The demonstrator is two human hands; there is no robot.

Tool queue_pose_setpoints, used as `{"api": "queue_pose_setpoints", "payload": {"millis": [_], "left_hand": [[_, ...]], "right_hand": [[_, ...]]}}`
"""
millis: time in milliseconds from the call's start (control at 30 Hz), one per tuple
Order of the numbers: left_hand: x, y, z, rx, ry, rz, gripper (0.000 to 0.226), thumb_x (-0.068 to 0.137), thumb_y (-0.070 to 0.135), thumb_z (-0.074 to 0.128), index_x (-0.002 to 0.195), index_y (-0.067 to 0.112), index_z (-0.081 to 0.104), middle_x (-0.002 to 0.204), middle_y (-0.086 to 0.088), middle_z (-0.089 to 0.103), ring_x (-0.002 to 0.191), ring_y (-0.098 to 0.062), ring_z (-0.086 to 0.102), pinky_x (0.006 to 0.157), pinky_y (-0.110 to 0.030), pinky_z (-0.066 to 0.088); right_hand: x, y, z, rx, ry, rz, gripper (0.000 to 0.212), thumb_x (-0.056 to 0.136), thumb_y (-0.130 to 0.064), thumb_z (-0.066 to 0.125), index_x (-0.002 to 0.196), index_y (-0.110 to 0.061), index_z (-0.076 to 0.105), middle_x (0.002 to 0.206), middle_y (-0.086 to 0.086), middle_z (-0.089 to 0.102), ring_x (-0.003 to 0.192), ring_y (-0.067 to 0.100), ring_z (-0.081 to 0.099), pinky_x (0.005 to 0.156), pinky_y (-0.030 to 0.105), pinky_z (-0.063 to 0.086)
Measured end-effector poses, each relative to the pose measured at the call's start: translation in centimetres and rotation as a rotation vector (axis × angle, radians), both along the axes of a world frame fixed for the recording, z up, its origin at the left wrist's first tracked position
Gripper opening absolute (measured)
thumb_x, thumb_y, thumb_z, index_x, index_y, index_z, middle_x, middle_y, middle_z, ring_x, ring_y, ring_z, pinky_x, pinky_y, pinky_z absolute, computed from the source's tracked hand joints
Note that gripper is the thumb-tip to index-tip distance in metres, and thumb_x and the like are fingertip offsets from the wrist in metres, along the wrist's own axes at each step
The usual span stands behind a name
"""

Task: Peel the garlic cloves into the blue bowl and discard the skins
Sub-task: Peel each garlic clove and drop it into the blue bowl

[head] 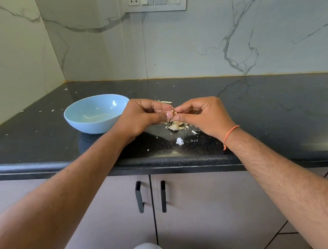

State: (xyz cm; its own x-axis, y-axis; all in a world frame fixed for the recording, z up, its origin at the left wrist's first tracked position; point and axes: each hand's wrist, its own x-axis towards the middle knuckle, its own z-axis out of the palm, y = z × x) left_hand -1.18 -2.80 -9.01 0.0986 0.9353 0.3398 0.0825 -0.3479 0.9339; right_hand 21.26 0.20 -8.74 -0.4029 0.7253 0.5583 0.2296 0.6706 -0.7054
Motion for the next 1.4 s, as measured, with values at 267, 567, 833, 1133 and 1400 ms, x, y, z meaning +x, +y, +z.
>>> {"api": "queue_pose_setpoints", "payload": {"millis": [267,567,833,1133,1400], "left_hand": [[0.0,0.8,-0.4,0.055,0.132,0.020,0.020,0.088,0.006,0.082,0.104,0.017,0.079,0.095,-0.004,0.078,0.091,-0.015,0.074,0.087,-0.025,0.059],[0.4,0.5,-0.4,0.119,0.510,0.137,0.016,0.089,0.014,0.078,0.098,0.026,0.085,0.087,0.006,0.081,0.080,-0.020,0.075,0.078,-0.029,0.061],[0.4,0.1,-0.2,0.225,0.491,0.123,0.011,0.091,0.024,0.083,0.100,0.020,0.084,0.084,0.012,0.080,0.075,-0.007,0.073,0.073,-0.019,0.056],[0.1,0.4,-0.2,0.143,0.366,-0.006,0.015,0.093,0.020,0.080,0.108,0.018,0.083,0.092,0.006,0.082,0.084,-0.007,0.074,0.079,-0.022,0.057],[-0.2,0.5,-0.3,0.121,0.261,-0.011,0.014,0.094,0.011,0.078,0.106,0.004,0.082,0.098,0.001,0.082,0.092,-0.009,0.076,0.083,-0.019,0.056]], "right_hand": [[0.3,0.9,-0.2,-0.124,0.113,-0.095,0.013,0.082,-0.016,0.088,0.088,-0.012,0.078,0.082,-0.001,0.080,0.073,0.012,0.073,0.068,0.026,0.058],[0.8,0.9,-0.3,-0.198,0.119,-0.125,0.021,0.084,-0.017,0.088,0.104,-0.016,0.083,0.086,0.000,0.080,0.070,0.008,0.069,0.055,0.024,0.052],[0.4,0.8,-0.6,-0.111,-0.047,-0.099,0.020,0.083,-0.024,0.088,0.100,-0.032,0.083,0.081,0.002,0.078,0.068,0.025,0.066,0.068,0.046,0.061],[0.6,0.8,-0.5,-0.149,0.019,-0.042,0.031,0.082,-0.022,0.089,0.112,-0.022,0.080,0.092,0.001,0.080,0.085,0.026,0.074,0.091,0.043,0.061],[0.4,0.0,-0.2,-0.147,0.016,-0.012,0.020,0.081,-0.022,0.089,0.098,-0.015,0.083,0.091,0.000,0.081,0.089,0.020,0.078,0.091,0.040,0.062]]}}
